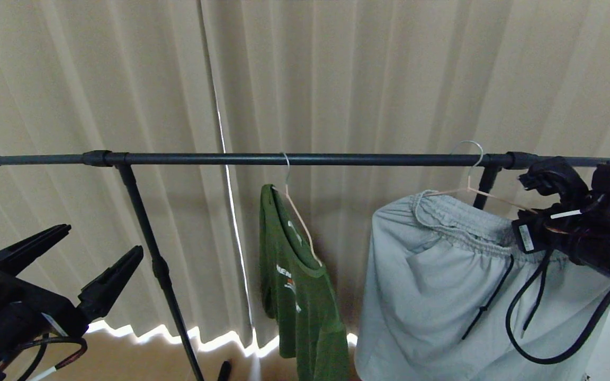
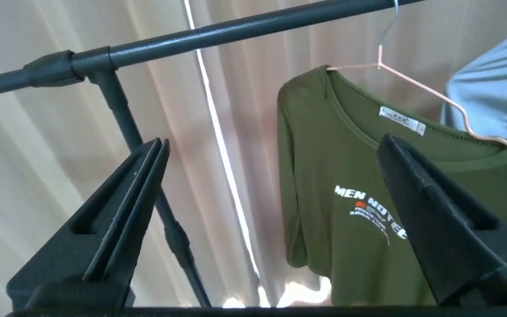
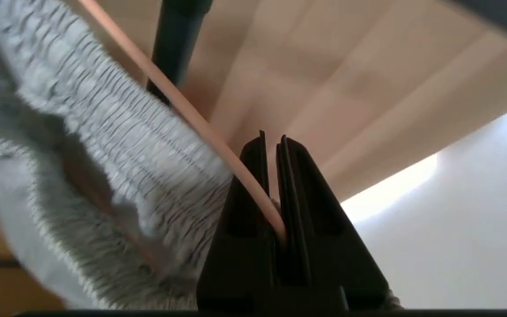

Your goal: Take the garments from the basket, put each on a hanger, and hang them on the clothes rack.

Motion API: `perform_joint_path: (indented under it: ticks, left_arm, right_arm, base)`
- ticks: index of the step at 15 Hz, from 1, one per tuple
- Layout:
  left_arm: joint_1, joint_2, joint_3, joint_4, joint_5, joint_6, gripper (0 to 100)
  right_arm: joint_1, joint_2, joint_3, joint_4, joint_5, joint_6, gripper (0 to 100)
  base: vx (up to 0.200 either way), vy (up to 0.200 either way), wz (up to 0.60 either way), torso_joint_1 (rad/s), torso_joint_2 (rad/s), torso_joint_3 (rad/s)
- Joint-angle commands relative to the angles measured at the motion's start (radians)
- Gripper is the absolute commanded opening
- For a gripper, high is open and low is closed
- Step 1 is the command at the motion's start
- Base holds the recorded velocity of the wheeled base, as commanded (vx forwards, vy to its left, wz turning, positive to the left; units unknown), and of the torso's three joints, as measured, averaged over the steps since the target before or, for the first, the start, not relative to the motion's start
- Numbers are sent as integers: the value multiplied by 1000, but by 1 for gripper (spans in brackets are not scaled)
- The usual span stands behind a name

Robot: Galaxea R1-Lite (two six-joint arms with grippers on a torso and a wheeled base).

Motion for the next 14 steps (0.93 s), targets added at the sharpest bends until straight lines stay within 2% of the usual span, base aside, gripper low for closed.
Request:
perform_joint_path:
  ticks: [1,8,12,14]
  left_arm:
    - [0,-1,0,0,1,-1,100]
    - [0,-2,3,1,1,-1,100]
    - [0,2,3,1,1,-1,100]
    - [0,6,3,1,1,-1,100]
  right_arm:
    - [3,26,1,0,0,0,0]
    - [119,29,24,-12,5,3,0]
    - [123,33,27,-12,5,14,0]
    - [125,32,38,-11,3,57,0]
  base:
    - [0,0,0,0,0,0]
    - [0,0,0,0,0,0]
    - [0,0,0,0,0,0]
    - [0,0,0,0,0,0]
